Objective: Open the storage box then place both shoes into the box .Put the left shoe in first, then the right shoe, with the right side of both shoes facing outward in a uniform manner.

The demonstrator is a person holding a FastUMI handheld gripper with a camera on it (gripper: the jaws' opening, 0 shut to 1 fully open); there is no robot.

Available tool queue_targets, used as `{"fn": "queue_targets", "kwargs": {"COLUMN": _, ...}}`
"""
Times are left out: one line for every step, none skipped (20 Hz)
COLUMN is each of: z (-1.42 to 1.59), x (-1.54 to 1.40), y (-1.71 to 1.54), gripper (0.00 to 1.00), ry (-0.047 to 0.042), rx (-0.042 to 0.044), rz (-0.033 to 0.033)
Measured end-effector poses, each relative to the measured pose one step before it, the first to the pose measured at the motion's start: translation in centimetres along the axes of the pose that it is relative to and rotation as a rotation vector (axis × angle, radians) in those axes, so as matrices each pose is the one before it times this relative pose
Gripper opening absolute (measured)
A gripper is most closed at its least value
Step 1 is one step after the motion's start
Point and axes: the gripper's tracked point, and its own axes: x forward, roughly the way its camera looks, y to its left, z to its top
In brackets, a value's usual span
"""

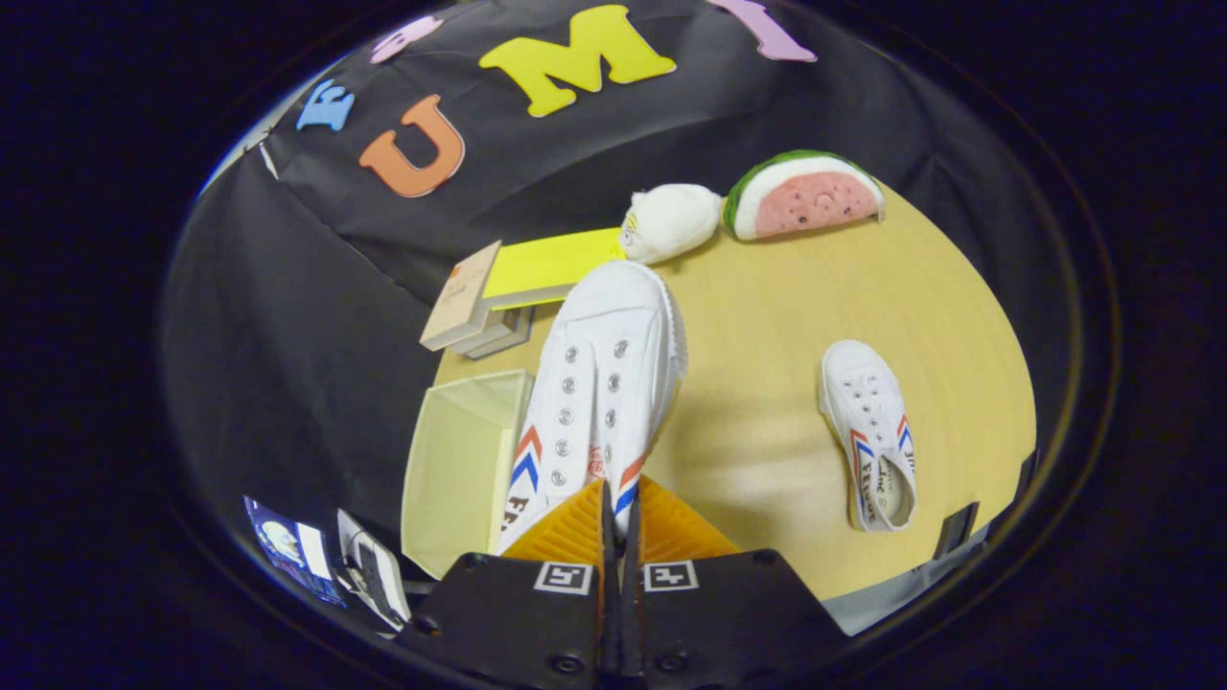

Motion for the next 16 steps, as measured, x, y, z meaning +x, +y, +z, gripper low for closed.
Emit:
{"fn": "queue_targets", "kwargs": {"z": -0.051, "x": -0.195, "y": 2.000, "gripper": 0.06, "ry": -0.00592, "rx": -0.00384, "rz": 0.01692}}
{"fn": "queue_targets", "kwargs": {"z": -0.356, "x": 0.166, "y": 1.662, "gripper": 0.06, "ry": 0.00122, "rx": -0.00882, "rz": 0.01234}}
{"fn": "queue_targets", "kwargs": {"z": -0.374, "x": 0.400, "y": 1.988, "gripper": 0.06, "ry": 0.00312, "rx": -0.00046, "rz": 0.01609}}
{"fn": "queue_targets", "kwargs": {"z": -0.459, "x": 0.540, "y": 1.671, "gripper": 0.06, "ry": 0.00564, "rx": 0.00224, "rz": 0.01539}}
{"fn": "queue_targets", "kwargs": {"z": -0.607, "x": 0.993, "y": 1.870, "gripper": 0.06, "ry": 0.01051, "rx": 0.00639, "rz": 0.01600}}
{"fn": "queue_targets", "kwargs": {"z": -0.658, "x": 1.110, "y": 1.199, "gripper": 0.06, "ry": 0.01288, "rx": 0.00247, "rz": 0.00614}}
{"fn": "queue_targets", "kwargs": {"z": -0.683, "x": 1.184, "y": 0.963, "gripper": 0.06, "ry": 0.01483, "rx": -0.00230, "rz": -0.00265}}
{"fn": "queue_targets", "kwargs": {"z": -0.750, "x": 1.107, "y": 0.748, "gripper": 0.06, "ry": 0.01269, "rx": -0.00461, "rz": -0.00495}}
{"fn": "queue_targets", "kwargs": {"z": -0.880, "x": 1.240, "y": 0.800, "gripper": 0.06, "ry": 0.01768, "rx": 0.00093, "rz": -0.00637}}
{"fn": "queue_targets", "kwargs": {"z": -0.766, "x": 1.119, "y": 0.600, "gripper": 0.06, "ry": 0.01704, "rx": 0.00542, "rz": -0.00385}}
{"fn": "queue_targets", "kwargs": {"z": -0.734, "x": 1.249, "y": 0.564, "gripper": 0.06, "ry": 0.01824, "rx": 0.00401, "rz": -0.00865}}
{"fn": "queue_targets", "kwargs": {"z": -0.660, "x": 1.155, "y": 0.169, "gripper": 0.06, "ry": 0.02193, "rx": -0.00635, "rz": -0.01666}}
{"fn": "queue_targets", "kwargs": {"z": -0.577, "x": 1.035, "y": -0.024, "gripper": 0.06, "ry": 0.02086, "rx": -0.00372, "rz": -0.01982}}
{"fn": "queue_targets", "kwargs": {"z": -0.327, "x": 1.257, "y": 0.249, "gripper": 0.06, "ry": 0.01625, "rx": 0.00391, "rz": -0.01409}}
{"fn": "queue_targets", "kwargs": {"z": -0.442, "x": 0.778, "y": 0.024, "gripper": 0.06, "ry": 0.02224, "rx": 0.01229, "rz": -0.01011}}
{"fn": "queue_targets", "kwargs": {"z": -0.469, "x": 0.854, "y": 0.011, "gripper": 0.06, "ry": 0.02218, "rx": 0.01698, "rz": -0.00486}}
